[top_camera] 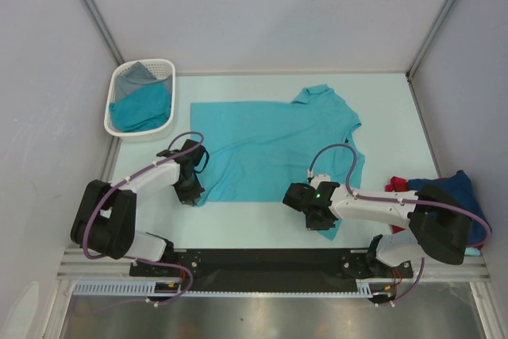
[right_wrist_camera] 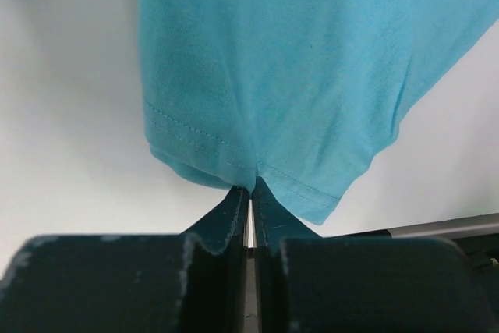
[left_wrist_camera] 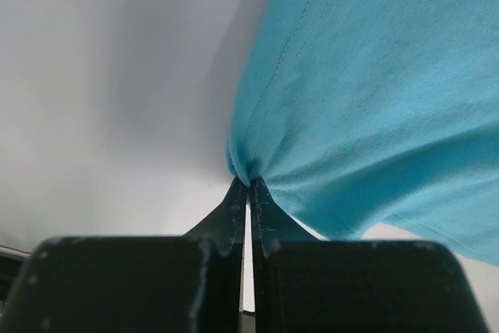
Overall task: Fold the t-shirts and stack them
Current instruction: Grap the side of the flattened tshirt closest away from the robot with both arms
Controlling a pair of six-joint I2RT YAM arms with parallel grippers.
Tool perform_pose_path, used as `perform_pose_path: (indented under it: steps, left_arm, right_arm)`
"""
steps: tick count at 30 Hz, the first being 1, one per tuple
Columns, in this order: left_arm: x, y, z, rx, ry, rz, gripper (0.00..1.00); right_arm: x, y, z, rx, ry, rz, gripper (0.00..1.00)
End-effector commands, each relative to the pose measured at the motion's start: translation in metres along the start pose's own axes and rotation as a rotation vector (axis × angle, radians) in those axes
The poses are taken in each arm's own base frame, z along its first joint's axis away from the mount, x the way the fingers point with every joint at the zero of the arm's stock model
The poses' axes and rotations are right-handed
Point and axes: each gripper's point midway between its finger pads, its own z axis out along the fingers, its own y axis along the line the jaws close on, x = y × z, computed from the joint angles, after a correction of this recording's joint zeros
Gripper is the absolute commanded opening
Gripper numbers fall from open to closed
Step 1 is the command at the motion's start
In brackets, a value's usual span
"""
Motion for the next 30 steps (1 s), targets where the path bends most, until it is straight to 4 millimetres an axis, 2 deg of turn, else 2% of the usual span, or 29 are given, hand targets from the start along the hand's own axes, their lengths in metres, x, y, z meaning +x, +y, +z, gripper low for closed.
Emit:
perform_pose_path:
  steps: [1, 2, 11, 14, 15, 19, 25, 30]
  left_arm:
    - [-0.004, -0.005, 0.001, 0.015, -0.003, 0.012, 0.01]
    - [-0.004, -0.005, 0.000, 0.016, -0.004, 0.010, 0.01]
    - [-0.004, -0.006, 0.000, 0.018, -0.005, 0.016, 0.00]
    - [-0.007, -0.008, -0.007, 0.021, -0.029, 0.029, 0.00]
    - [-0.011, -0.006, -0.010, 0.007, -0.052, 0.032, 0.00]
    - [-0.030, -0.013, -0.033, 0.011, -0.138, 0.045, 0.00]
    - [-0.047, -0.019, -0.056, 0.025, -0.201, 0.051, 0.00]
    - [-0.053, -0.020, -0.062, 0.022, -0.219, 0.051, 0.00]
  right_arm:
    - [-0.005, 0.001, -0.003, 0.003, -0.008, 0.010, 0.04]
    - [-0.005, 0.002, -0.004, 0.000, -0.009, 0.009, 0.00]
    - [-0.007, 0.001, -0.010, -0.003, -0.032, 0.012, 0.00]
    - [-0.022, 0.004, -0.029, -0.018, -0.109, 0.016, 0.00]
    - [-0.034, 0.007, -0.038, -0.031, -0.154, 0.031, 0.00]
    - [-0.056, 0.011, -0.056, -0.038, -0.218, 0.045, 0.00]
    - [-0.086, 0.010, -0.068, -0.031, -0.272, 0.076, 0.00]
    - [-0.107, 0.008, -0.073, -0.035, -0.299, 0.115, 0.00]
